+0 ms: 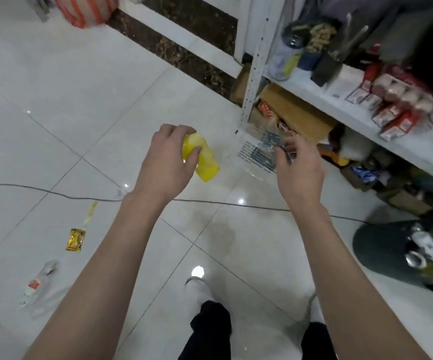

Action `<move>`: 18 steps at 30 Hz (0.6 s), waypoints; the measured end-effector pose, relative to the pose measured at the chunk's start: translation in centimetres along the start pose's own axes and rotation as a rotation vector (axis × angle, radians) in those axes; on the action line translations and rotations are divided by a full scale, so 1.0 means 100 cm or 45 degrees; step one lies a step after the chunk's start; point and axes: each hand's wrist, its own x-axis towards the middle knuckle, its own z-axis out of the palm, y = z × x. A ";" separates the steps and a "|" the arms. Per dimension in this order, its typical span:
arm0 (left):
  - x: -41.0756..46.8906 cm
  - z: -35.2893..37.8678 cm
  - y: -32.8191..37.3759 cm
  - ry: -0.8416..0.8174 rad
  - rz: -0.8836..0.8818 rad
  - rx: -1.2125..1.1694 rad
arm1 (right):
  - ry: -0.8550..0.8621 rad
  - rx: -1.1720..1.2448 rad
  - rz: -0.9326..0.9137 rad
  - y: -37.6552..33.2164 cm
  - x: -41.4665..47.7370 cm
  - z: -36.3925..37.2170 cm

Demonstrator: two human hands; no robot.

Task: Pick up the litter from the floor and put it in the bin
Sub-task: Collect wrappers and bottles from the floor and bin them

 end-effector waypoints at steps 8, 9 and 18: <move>-0.014 0.159 0.174 -0.292 0.255 -0.008 | 0.204 -0.081 0.274 0.201 -0.001 -0.134; -0.018 0.180 0.197 -0.325 0.290 -0.007 | 0.238 -0.087 0.306 0.225 -0.003 -0.151; -0.068 0.359 0.367 -0.548 0.410 -0.033 | 0.277 -0.111 0.527 0.437 -0.038 -0.254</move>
